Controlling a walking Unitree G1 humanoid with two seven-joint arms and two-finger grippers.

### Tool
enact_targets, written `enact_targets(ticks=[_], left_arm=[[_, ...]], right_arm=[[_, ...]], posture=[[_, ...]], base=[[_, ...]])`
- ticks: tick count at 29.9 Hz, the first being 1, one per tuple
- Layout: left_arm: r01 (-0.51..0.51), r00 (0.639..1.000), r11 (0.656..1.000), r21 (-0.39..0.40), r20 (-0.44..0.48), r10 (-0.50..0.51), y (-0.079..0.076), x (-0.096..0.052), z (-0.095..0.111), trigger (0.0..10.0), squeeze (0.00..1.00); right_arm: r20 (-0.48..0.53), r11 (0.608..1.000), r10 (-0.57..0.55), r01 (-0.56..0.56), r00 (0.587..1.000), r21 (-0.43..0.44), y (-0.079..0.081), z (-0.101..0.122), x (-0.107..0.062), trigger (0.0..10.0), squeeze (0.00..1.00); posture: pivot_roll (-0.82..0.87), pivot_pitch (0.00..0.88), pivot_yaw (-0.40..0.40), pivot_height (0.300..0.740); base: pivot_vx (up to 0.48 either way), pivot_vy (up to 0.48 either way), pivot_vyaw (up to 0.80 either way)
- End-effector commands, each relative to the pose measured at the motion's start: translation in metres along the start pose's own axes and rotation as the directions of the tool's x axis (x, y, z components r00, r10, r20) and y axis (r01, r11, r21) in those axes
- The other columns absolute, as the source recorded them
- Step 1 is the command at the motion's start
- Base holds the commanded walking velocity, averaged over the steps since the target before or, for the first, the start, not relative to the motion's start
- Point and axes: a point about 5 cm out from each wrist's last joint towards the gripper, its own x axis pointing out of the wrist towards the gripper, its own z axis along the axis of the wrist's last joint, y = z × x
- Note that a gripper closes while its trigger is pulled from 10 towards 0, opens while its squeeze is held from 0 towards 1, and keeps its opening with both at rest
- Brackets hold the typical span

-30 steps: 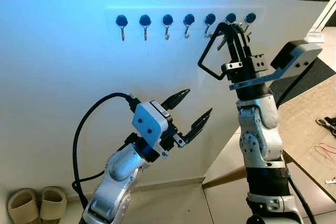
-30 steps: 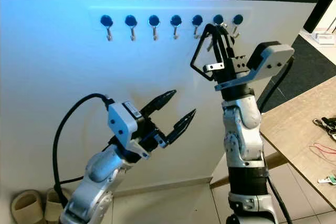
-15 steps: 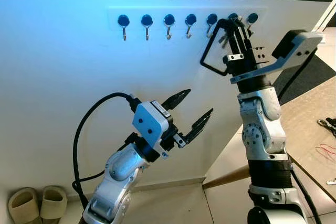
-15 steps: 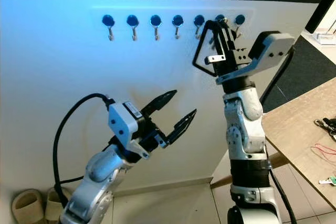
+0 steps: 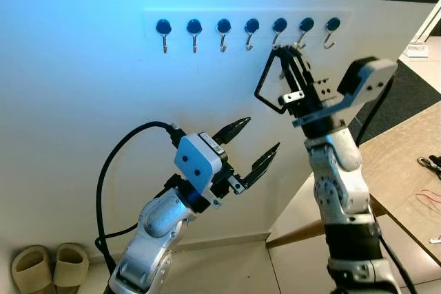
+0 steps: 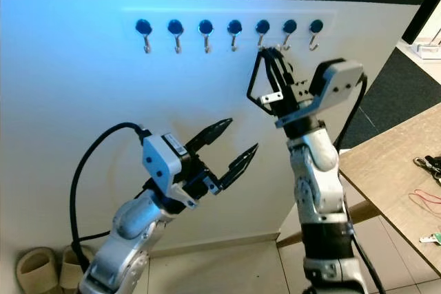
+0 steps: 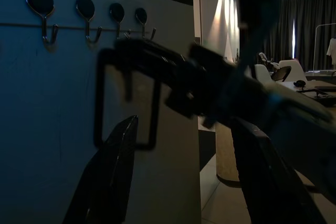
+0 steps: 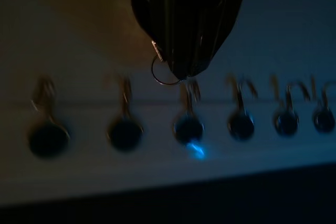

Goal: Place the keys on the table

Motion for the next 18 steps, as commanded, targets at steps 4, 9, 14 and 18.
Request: enact_targets(ticks=[4, 9, 14, 18], left_arm=[[0.015, 1.000, 1.000, 0.005, 0.000, -0.015, -0.003, -0.001, 0.001, 10.0, 0.00], [0.001, 1.000, 1.000, 0.006, -0.018, -0.001, -0.001, -0.003, -0.003, 10.0, 0.00], [-0.065, 0.987, 0.998, -0.012, -0.146, 0.063, 0.006, -0.016, -0.026, 10.0, 0.00], [-0.185, 0.914, 0.983, 0.002, -0.368, 0.173, 0.019, -0.052, -0.070, 10.0, 0.00]], right_arm=[[0.014, 0.996, -0.062, 0.062, 0.998, -0.067, -0.004, -0.001, -0.016, 10.0, 0.00], [-0.045, 0.989, -0.115, 0.110, 0.992, -0.098, -0.007, -0.016, -0.032, 10.0, 0.00], [-0.263, 0.989, -0.138, 0.117, 0.955, -0.091, -0.008, -0.059, -0.062, 10.0, 0.00], [-0.502, 0.991, -0.113, 0.131, 0.857, 0.002, -0.004, -0.106, -0.103, 0.0, 0.00]], posture=[[0.07, 0.108, -0.054, 0.740], [0.07, 0.108, -0.053, 0.740], [0.07, 0.109, -0.054, 0.740], [0.07, 0.108, -0.056, 0.740]], base=[[0.000, 0.000, 0.00], [0.000, 0.000, 0.00], [0.000, 0.000, 0.00], [0.000, 0.000, 0.00]])
